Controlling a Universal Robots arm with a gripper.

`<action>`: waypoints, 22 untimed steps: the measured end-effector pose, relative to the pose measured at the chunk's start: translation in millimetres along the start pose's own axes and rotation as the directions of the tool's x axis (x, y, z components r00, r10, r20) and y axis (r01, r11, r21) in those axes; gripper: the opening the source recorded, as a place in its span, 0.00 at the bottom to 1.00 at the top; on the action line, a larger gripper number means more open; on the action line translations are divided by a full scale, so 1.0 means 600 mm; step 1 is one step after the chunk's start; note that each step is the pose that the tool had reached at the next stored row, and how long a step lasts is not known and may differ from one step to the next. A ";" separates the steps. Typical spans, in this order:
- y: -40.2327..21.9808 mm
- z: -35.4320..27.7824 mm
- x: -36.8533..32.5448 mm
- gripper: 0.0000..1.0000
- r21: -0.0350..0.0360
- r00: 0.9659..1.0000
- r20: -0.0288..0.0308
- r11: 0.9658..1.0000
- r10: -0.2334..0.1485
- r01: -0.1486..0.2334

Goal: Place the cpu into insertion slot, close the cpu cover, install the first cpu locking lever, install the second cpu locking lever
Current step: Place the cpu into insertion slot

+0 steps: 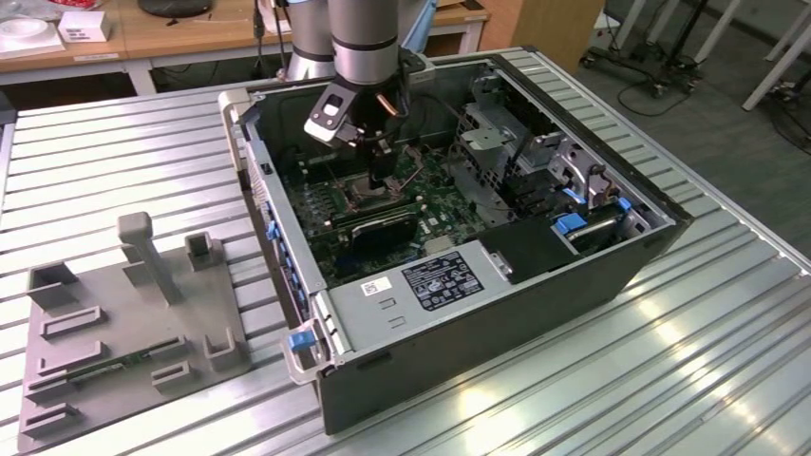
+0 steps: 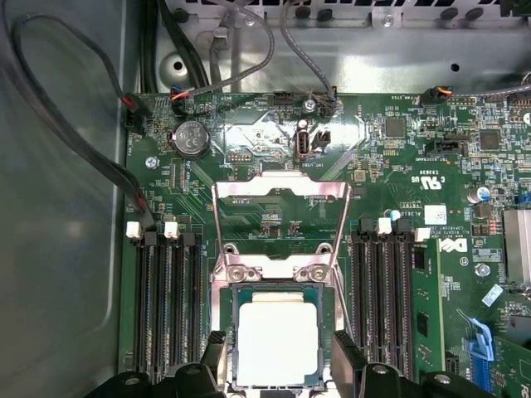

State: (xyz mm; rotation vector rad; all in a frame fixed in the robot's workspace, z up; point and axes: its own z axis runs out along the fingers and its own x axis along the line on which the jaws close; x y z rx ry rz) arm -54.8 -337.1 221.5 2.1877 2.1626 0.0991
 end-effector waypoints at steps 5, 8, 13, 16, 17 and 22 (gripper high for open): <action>0.001 -0.007 0.000 0.61 0.000 1.000 0.000 1.000 0.000 0.000; 0.001 -0.008 0.000 0.61 0.000 1.000 0.000 1.000 0.000 0.000; 0.001 -0.008 0.000 0.61 0.000 1.000 0.000 1.000 0.000 0.000; 0.001 -0.008 0.000 0.53 0.000 1.000 0.000 1.000 0.000 0.000; 0.001 -0.009 0.000 0.47 0.000 1.000 0.000 1.000 0.000 0.000; 0.001 -0.009 0.000 0.30 0.000 1.000 0.000 1.000 0.000 0.000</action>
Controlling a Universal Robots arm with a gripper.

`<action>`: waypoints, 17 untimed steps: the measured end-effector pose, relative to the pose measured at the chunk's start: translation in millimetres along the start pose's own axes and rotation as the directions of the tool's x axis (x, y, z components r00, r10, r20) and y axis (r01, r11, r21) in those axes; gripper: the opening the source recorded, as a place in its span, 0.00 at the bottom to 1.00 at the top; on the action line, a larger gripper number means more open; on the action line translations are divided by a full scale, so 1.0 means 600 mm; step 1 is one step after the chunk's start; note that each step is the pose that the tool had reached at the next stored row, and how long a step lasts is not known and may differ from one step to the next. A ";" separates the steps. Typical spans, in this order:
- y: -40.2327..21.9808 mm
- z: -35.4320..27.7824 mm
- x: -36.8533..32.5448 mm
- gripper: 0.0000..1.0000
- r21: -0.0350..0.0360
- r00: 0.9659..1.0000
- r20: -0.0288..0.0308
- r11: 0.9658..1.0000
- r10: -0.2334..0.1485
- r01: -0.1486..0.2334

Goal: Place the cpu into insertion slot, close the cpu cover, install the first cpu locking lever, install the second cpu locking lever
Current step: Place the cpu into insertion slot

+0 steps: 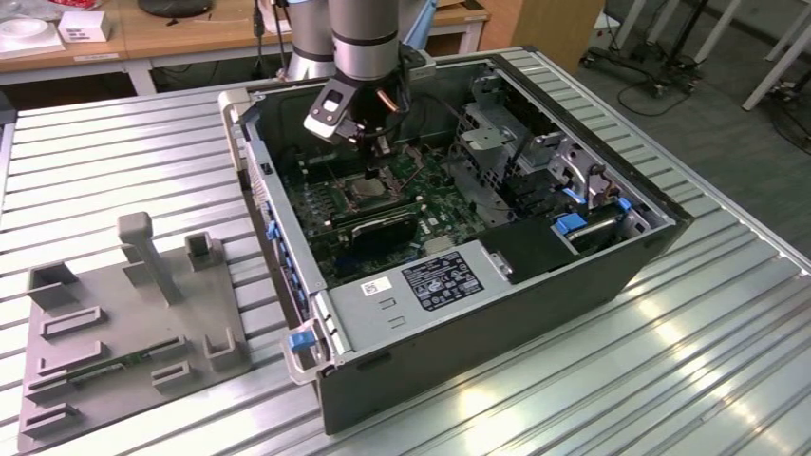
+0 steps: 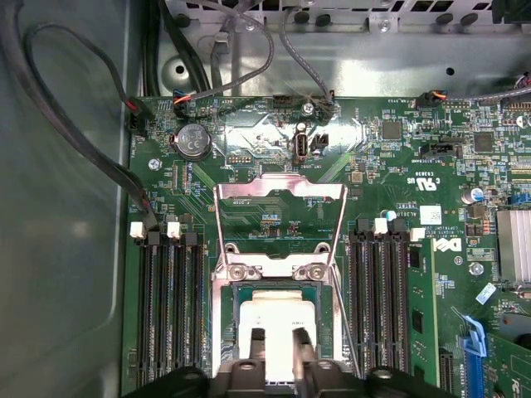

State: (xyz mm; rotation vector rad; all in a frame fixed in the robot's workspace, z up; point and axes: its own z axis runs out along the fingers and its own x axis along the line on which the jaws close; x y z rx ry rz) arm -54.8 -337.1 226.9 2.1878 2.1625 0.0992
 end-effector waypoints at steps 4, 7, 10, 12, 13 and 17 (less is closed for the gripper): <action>0.000 0.000 0.000 0.23 0.000 1.000 0.000 1.000 0.000 0.000; 0.000 -0.001 0.000 0.23 0.000 1.000 -0.001 1.000 0.000 0.000; 0.000 0.000 0.000 0.23 0.000 1.000 -0.002 1.000 0.000 0.000; 0.000 0.000 0.000 0.23 0.002 1.000 -0.002 1.000 0.000 0.000; 0.000 0.000 0.000 0.23 0.006 1.000 -0.002 1.000 0.000 0.000; 0.000 0.000 0.000 0.23 0.021 1.000 -0.002 1.000 0.000 0.000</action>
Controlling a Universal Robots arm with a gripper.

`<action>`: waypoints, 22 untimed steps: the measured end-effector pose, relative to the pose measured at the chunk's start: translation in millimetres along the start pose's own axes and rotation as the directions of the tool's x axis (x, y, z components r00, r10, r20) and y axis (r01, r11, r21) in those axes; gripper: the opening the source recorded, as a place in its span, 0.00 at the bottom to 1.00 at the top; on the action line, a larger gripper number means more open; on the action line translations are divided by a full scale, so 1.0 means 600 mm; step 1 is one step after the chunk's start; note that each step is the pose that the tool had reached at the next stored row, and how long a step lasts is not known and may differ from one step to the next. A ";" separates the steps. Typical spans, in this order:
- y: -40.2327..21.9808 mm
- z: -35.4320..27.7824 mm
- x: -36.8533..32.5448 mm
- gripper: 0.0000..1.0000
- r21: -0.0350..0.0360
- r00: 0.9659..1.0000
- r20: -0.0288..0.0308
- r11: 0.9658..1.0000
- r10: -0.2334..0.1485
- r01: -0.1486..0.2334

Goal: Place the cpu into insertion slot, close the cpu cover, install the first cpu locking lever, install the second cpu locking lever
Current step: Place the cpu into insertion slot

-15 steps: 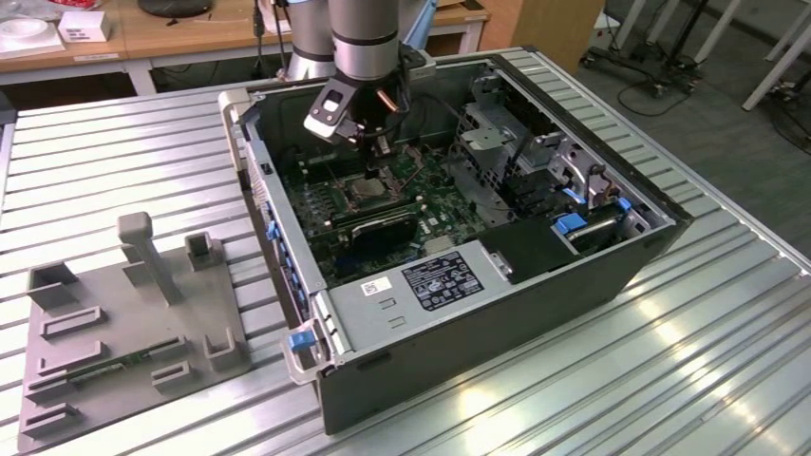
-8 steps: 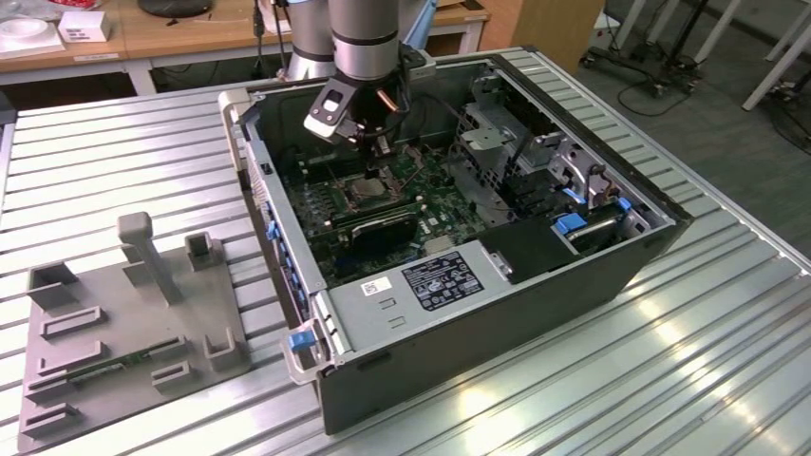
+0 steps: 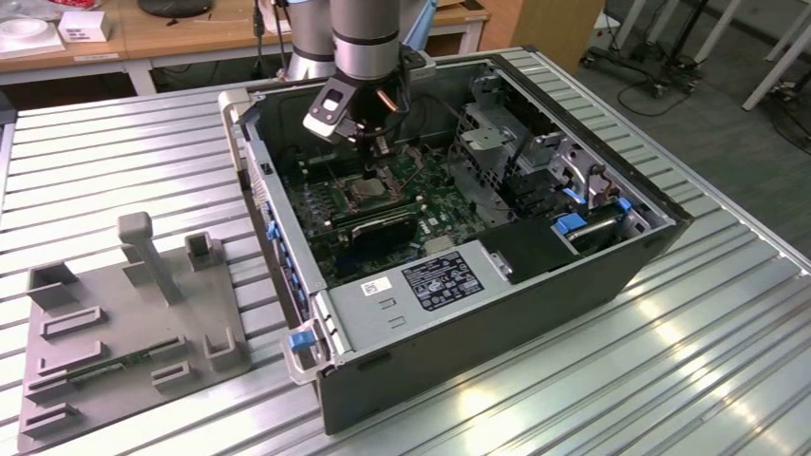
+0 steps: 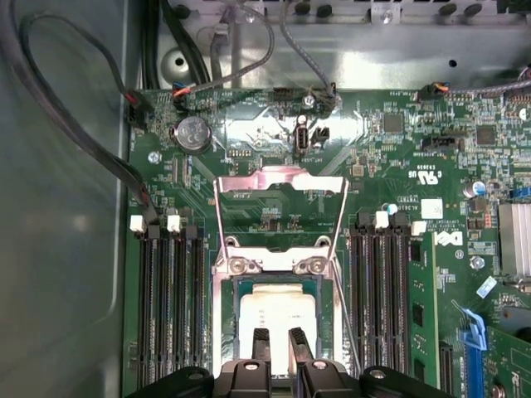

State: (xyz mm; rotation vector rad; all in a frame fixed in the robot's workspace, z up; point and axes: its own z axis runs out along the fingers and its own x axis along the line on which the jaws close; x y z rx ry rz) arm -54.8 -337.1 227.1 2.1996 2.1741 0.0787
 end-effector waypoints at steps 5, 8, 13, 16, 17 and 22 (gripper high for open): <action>0.001 0.000 0.000 0.23 0.002 1.000 0.000 1.000 0.000 0.000; 0.001 0.000 0.000 0.23 0.003 1.000 0.000 1.000 0.000 0.000; 0.001 0.000 0.000 0.23 0.002 1.000 0.000 1.000 0.000 0.000; 0.002 0.000 0.000 0.23 0.002 1.000 0.000 1.000 0.000 0.000; 0.002 0.000 0.000 0.23 0.003 1.000 0.000 1.000 0.000 0.000; 0.002 0.000 0.000 0.11 0.003 1.000 0.000 1.000 0.000 0.000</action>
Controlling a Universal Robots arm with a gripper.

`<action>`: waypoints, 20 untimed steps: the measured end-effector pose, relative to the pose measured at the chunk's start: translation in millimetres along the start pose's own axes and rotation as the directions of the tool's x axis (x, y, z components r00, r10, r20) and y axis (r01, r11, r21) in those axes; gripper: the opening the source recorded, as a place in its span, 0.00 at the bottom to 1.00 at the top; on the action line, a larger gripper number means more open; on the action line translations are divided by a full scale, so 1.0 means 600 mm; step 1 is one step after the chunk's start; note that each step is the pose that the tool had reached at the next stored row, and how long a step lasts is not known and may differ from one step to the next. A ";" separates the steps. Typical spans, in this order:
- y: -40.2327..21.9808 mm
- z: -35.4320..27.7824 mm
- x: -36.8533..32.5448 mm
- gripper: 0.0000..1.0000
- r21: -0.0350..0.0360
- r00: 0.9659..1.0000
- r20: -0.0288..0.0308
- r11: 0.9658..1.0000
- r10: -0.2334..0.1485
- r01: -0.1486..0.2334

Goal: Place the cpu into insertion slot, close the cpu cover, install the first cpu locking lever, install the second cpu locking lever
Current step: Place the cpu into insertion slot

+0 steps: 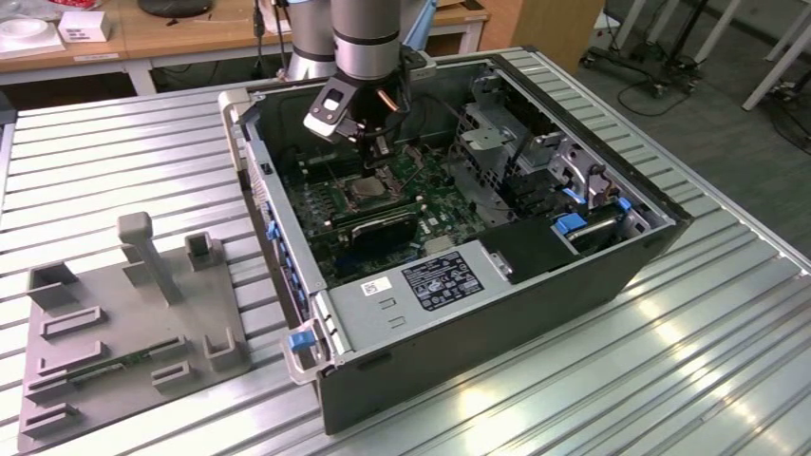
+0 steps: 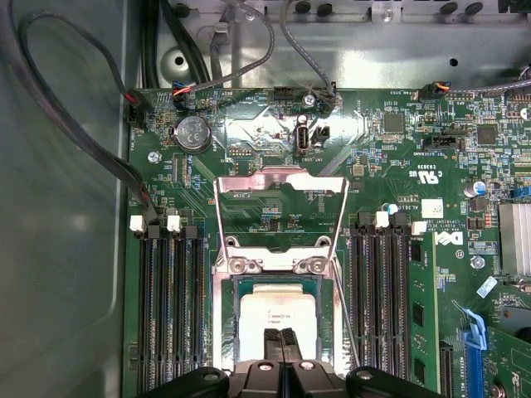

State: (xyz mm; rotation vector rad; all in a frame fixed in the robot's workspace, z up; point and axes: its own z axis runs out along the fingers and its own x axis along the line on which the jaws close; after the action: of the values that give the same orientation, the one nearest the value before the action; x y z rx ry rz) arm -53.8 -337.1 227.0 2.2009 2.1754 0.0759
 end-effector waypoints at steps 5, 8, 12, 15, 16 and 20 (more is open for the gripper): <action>0.000 0.000 0.000 0.11 0.000 1.000 0.000 1.000 0.000 0.000; 0.000 0.000 0.000 0.11 0.000 1.000 0.000 1.000 0.000 0.000; 0.000 0.000 0.000 0.11 0.009 1.000 0.000 1.000 0.000 0.000; 0.000 0.000 0.000 0.11 0.014 1.000 0.000 1.000 0.000 0.000; 0.000 0.000 0.000 0.11 0.015 1.000 0.000 1.000 0.000 0.000; 0.000 0.001 0.000 0.11 0.018 1.000 0.000 1.000 0.000 0.000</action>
State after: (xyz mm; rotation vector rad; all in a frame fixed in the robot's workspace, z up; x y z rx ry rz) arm -53.7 -337.1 226.7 2.2103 2.1845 0.0565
